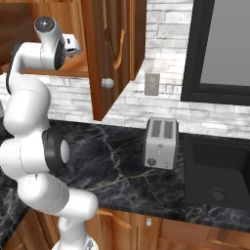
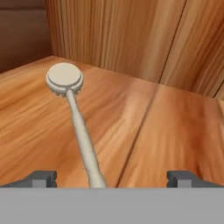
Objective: Locate and retrieve the dish brush and bar soap from the cabinet. Place them next to the sink.
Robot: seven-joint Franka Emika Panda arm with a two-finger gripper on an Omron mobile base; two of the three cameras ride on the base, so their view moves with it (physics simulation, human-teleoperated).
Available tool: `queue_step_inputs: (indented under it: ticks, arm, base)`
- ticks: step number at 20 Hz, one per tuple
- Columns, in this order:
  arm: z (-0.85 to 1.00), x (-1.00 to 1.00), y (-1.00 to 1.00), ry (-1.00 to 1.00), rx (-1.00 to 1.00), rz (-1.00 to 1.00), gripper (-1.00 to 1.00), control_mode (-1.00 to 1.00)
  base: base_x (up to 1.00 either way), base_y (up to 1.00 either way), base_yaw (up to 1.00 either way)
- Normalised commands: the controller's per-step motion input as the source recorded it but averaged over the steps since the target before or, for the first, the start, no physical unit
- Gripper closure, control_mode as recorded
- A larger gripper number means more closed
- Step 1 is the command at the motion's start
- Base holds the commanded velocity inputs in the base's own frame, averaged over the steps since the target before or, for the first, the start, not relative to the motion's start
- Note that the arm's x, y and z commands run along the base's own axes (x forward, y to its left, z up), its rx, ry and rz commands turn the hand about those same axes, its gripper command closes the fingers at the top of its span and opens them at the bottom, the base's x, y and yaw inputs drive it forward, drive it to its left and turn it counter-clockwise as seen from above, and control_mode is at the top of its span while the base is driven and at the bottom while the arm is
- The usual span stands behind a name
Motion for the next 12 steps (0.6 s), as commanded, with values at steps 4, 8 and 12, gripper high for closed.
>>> queue_step_inputs:
  ticks: [4, 8, 12]
  arm:
    - [-0.10, 0.37, 0.18, 0.00, 0.00, 0.00, -1.00, -1.00]
    - [-0.11, 0.31, 0.19, 0.00, 0.00, 0.00, -1.00, -1.00]
    - [-0.16, 0.15, 0.11, 0.02, 0.00, 0.00, -1.00, -1.00]
  base:
    - [0.00, 0.00, 0.00]
    - [0.00, 0.00, 0.00]
    - [0.00, 0.00, 0.00]
